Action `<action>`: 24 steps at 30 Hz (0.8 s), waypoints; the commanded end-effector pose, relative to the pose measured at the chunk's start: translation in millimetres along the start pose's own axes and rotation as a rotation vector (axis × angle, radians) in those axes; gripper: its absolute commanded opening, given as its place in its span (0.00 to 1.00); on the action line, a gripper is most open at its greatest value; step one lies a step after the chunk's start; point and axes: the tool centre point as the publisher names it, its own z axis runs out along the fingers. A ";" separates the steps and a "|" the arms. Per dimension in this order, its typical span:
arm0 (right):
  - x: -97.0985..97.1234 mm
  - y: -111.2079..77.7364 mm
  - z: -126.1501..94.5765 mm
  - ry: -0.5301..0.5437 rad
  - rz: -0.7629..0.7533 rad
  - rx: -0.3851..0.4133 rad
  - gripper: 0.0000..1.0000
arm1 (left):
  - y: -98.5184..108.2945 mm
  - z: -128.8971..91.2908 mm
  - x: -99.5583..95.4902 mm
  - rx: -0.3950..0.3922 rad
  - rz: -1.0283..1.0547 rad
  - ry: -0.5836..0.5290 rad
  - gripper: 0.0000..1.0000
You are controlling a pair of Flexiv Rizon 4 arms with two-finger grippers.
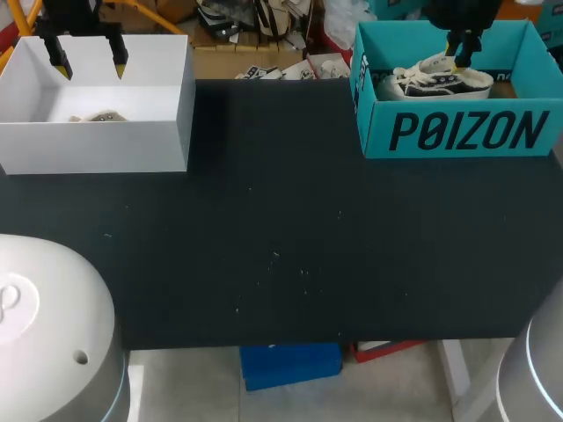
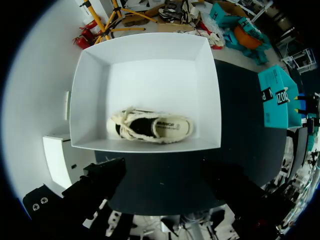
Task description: Take the shoe out of the shoebox, open the shoe tongue, remove and reinsert the insole, then place the shoe into the shoebox
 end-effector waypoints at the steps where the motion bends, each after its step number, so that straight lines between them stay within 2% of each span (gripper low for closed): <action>1: -16.1 -7.1 18.8 0.031 0.003 -0.009 0.58 | 0.2 -0.5 0.2 -0.002 -0.001 -0.002 1.00; 2: -18.0 -8.8 21.2 0.032 0.003 -0.009 0.55 | 0.2 -0.5 0.2 -0.002 -0.001 -0.002 1.00; 5: -23.4 -13.3 27.9 0.033 0.003 -0.006 0.54 | 0.2 -0.5 0.2 -0.002 -0.001 -0.002 1.00; 12: -30.8 -17.2 42.1 0.036 0.010 0.008 0.54 | 0.2 -0.5 0.2 -0.002 -0.001 -0.002 1.00; 14: -31.0 -16.0 47.4 0.043 0.009 0.008 0.58 | 0.2 -0.5 0.2 -0.002 -0.001 -0.002 1.00; 24: -25.2 -14.3 70.9 0.067 0.027 0.003 0.45 | 0.2 -0.5 0.2 -0.002 -0.001 -0.002 1.00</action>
